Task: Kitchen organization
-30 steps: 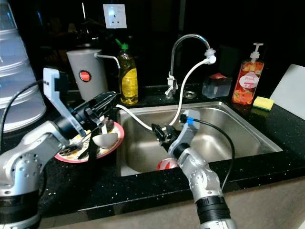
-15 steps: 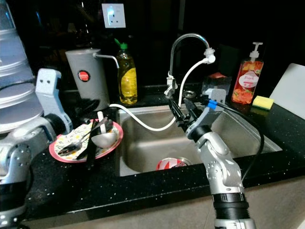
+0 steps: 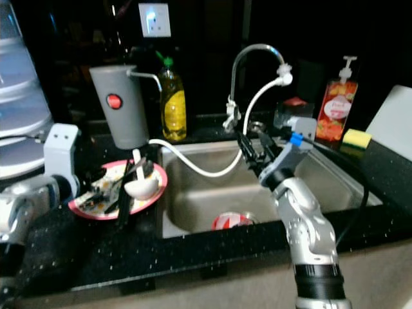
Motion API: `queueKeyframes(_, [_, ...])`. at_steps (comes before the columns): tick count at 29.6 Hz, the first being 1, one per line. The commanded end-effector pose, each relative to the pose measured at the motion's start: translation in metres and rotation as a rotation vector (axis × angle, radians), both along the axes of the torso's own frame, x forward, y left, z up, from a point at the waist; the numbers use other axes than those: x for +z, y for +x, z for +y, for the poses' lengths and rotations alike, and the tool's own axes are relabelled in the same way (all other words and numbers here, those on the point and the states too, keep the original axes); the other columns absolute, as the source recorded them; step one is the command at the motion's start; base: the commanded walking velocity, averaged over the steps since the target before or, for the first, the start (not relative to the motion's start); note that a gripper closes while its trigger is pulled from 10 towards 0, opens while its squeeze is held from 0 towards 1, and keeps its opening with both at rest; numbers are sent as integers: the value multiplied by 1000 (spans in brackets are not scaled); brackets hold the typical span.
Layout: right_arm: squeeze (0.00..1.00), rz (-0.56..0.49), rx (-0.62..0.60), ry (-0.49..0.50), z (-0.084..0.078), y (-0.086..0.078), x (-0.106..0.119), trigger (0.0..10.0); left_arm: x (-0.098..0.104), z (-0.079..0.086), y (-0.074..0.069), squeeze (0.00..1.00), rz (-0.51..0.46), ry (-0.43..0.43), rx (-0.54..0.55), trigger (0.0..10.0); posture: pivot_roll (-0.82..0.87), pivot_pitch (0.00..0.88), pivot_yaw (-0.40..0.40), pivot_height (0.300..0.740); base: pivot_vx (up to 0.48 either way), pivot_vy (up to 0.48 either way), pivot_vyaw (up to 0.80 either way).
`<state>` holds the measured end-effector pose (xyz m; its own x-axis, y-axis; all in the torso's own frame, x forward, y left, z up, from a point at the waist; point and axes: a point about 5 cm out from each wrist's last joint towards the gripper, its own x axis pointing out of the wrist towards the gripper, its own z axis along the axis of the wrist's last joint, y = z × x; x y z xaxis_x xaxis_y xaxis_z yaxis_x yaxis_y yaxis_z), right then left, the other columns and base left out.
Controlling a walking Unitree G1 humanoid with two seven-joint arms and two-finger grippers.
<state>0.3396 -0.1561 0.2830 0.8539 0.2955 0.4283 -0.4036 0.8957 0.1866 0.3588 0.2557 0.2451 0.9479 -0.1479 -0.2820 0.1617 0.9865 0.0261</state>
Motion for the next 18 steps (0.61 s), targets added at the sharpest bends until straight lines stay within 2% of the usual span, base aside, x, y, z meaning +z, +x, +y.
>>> queueKeyframes(1, [0,-4,1,-3,0,-2,3,10000,1,8,5,0,12,34,6,10000,-41,51,-33,740,0,0,0])
queueKeyframes(5, [0,-3,-2,-2,0,-2,3,10000,1,5,9,0,22,10,-33,10000,-45,47,-27,740,0,0,0])
queueKeyframes(12, [0,-2,-18,3,-4,-5,2,10000,-2,-2,18,0,66,25,-173,10000,-61,54,-16,740,0,0,0])
queueKeyframes(18, [0,4,-24,5,-5,-6,1,10000,-4,4,22,0,90,68,-174,10000,-57,53,-16,740,0,0,0])
